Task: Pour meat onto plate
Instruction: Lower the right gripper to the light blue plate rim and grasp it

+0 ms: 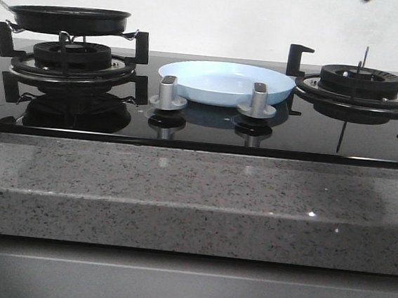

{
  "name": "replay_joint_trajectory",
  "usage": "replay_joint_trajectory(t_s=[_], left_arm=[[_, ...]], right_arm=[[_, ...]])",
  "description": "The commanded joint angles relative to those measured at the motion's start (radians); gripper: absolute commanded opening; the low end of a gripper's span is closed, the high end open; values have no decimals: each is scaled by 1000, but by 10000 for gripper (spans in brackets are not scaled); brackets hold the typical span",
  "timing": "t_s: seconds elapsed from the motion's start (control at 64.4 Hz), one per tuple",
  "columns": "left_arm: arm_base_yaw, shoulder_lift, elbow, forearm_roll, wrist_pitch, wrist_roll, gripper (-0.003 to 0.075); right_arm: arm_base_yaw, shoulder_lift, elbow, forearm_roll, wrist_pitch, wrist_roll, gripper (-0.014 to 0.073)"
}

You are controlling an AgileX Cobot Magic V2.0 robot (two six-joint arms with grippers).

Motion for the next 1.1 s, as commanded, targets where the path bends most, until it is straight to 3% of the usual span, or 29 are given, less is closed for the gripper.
replay_joint_trajectory(t_s=[0.0,0.28,0.451,0.901,1.088], left_arm=[[1,5,-35,-2,-79,-8,639],[1,5,-35,-2,-79,-8,639],[1,5,-35,-2,-79,-8,639],[1,5,-35,-2,-83,-8,639],[1,5,-35,-2,-85,-8,639]], right_arm=[[23,84,-164,8,43,-26,489],[42,454,-615,6,358,-26,407],[42,602,-815,7,471,-33,389],[49,688,-870,8,480,-50,386],[52,692,-870,13,480,-51,220]])
